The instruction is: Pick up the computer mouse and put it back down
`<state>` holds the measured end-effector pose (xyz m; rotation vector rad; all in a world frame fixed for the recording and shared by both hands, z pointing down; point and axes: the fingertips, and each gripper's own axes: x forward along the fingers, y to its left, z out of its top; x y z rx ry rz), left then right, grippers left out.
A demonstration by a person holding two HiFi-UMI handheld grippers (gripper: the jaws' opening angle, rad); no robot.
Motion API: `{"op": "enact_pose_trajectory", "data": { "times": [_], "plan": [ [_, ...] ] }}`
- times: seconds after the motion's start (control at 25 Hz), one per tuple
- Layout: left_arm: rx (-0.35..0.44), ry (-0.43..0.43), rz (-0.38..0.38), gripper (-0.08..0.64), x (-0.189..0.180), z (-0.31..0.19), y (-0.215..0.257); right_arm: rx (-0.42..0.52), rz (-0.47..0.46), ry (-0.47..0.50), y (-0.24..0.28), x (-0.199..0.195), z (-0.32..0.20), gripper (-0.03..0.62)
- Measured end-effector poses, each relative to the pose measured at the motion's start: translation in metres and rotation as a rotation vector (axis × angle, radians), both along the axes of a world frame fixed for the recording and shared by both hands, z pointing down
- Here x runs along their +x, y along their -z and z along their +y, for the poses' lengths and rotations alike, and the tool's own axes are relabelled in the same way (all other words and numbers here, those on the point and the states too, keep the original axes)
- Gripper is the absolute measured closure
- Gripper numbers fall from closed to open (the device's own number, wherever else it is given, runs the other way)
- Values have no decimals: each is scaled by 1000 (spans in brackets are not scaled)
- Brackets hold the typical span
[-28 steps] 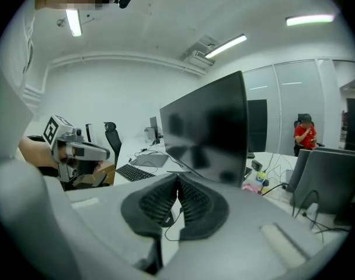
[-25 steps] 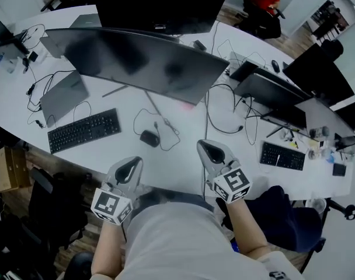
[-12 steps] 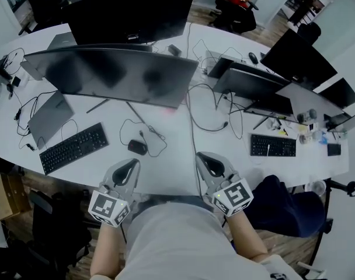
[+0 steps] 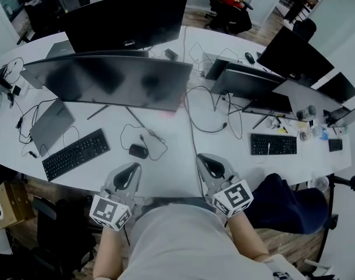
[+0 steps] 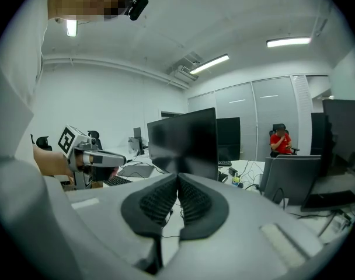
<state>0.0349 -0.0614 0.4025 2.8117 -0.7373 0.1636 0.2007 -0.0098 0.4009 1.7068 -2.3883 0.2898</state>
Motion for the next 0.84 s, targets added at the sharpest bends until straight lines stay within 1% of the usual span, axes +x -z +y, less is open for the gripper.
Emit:
{"op": "enact_pose_trajectory", "data": {
  "times": [0.84],
  "plan": [
    [1, 6, -16, 543, -4, 10, -3, -18, 1, -13, -6, 2, 9, 588]
  ]
}}
